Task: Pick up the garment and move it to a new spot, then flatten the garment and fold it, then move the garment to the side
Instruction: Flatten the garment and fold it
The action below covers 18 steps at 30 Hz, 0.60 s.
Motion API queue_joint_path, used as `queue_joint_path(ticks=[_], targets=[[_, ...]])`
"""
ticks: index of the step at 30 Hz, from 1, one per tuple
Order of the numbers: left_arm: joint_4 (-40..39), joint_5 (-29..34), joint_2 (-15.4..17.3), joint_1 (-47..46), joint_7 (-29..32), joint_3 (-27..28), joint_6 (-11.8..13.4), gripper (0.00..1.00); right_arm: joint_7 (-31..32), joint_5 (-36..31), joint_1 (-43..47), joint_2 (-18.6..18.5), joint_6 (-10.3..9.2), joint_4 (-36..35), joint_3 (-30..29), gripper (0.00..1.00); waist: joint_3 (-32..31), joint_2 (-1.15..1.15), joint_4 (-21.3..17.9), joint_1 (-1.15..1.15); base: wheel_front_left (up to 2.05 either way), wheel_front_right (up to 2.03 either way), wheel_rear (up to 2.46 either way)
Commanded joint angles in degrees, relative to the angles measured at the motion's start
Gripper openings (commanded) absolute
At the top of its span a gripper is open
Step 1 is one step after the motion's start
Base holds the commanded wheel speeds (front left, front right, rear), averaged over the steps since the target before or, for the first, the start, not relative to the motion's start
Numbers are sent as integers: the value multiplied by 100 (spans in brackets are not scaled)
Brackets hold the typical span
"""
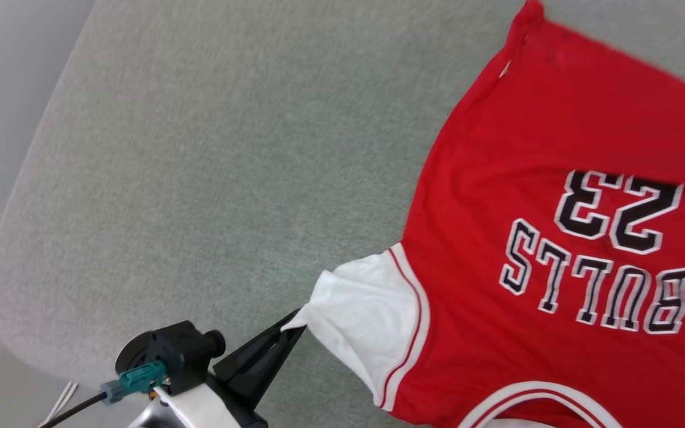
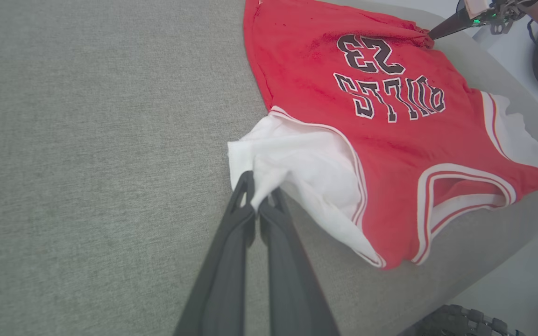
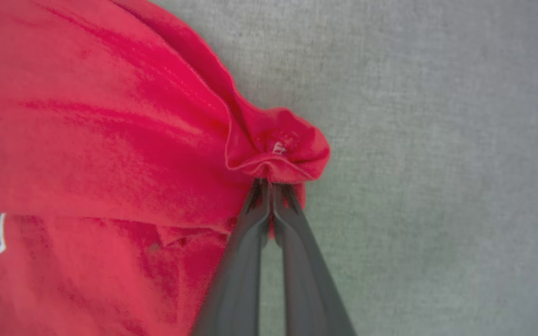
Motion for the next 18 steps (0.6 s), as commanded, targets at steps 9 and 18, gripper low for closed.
queue_joint_path(ticks=[9,18], targets=[[172,-187,210,535,-114,46,342,0,-483,824,1480,-142,-3,-467,623,0,-1238,0,-1117,0,0,0,0],[233,-433,156,988,-316,154,495,0,-835,1312,3205,12,-2,-1496,542,0,-1633,0,-1530,0,0,0,0]])
